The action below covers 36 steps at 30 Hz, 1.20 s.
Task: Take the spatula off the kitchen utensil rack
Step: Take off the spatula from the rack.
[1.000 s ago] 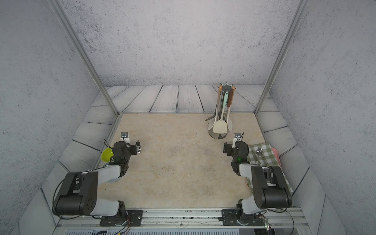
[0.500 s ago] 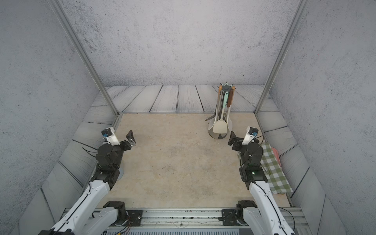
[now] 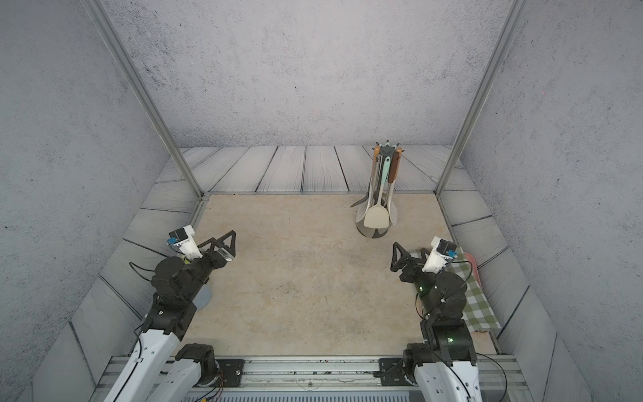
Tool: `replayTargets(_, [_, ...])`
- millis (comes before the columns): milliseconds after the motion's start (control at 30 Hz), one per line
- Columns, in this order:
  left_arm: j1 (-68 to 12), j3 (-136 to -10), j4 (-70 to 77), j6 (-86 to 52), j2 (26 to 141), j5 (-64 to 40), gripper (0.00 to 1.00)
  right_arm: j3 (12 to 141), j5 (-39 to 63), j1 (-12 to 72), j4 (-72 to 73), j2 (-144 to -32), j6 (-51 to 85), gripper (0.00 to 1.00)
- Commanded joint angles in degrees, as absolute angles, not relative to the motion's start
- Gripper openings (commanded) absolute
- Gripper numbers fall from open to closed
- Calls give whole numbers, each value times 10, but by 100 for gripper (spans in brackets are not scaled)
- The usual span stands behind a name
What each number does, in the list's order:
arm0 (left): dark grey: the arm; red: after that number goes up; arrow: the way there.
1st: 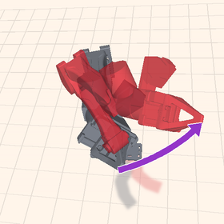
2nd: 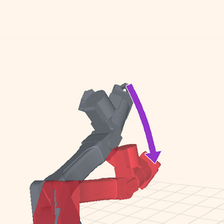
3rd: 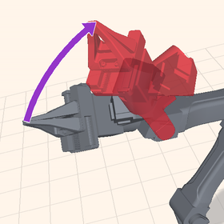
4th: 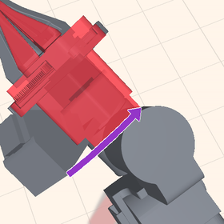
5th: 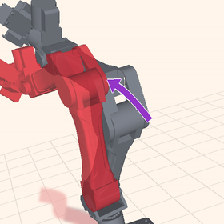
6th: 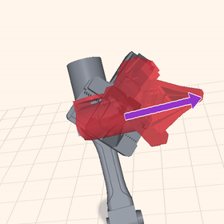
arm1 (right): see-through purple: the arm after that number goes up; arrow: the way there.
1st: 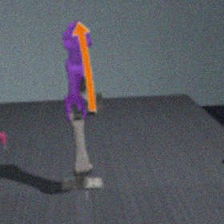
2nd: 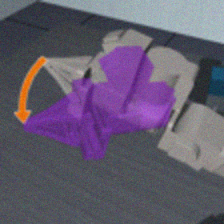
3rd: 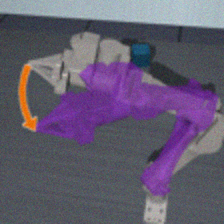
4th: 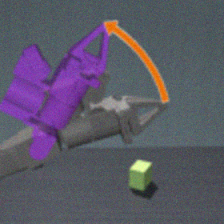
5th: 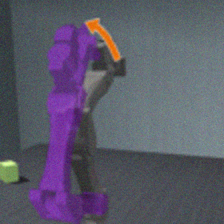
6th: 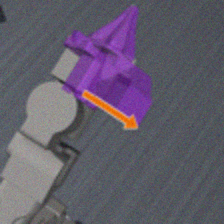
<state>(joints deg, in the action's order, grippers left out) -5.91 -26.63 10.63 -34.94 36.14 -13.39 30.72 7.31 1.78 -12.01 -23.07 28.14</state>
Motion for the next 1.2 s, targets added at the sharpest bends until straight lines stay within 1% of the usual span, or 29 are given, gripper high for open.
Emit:
replayTargets(0, [-62, -244, 129, -330, 356, -204, 99, 291, 89, 16, -121, -244, 307, 99])
replayTargets(100, [-62, -245, 126, -320, 369, -221, 99, 274, 88, 16, -89, -275, 326, 99])
replayTargets(267, [-62, -230, 145, -389, 420, -197, 99, 265, 135, 16, -48, -327, 339, 99])
replayTargets(333, [-60, -219, 175, -419, 450, -197, 99, 266, 152, 16, -43, -352, 340, 99])
replayTargets(467, [-60, -219, 233, -434, 528, -221, 99, 257, 205, 16, 2, -403, 344, 99])
replayTargets(567, [-61, -205, 310, -456, 583, -248, 99, 255, 244, 18, 34, -439, 348, 99])
replayTargets(733, [-77, -215, 361, -490, 655, -292, 99, 248, 278, 18, 79, -487, 357, 99])
replayTargets(800, [-101, -229, 354, -478, 669, -297, 99, 247, 279, 24, 90, -505, 359, 99])
replayTargets(1000, [-205, -281, 261, -378, 676, -220, 99, 271, 270, 76, 91, -562, 330, 99])
replayTargets(1167, [-235, -305, 235, -336, 708, -203, 99, 294, 186, 119, 39, -563, 283, 99])
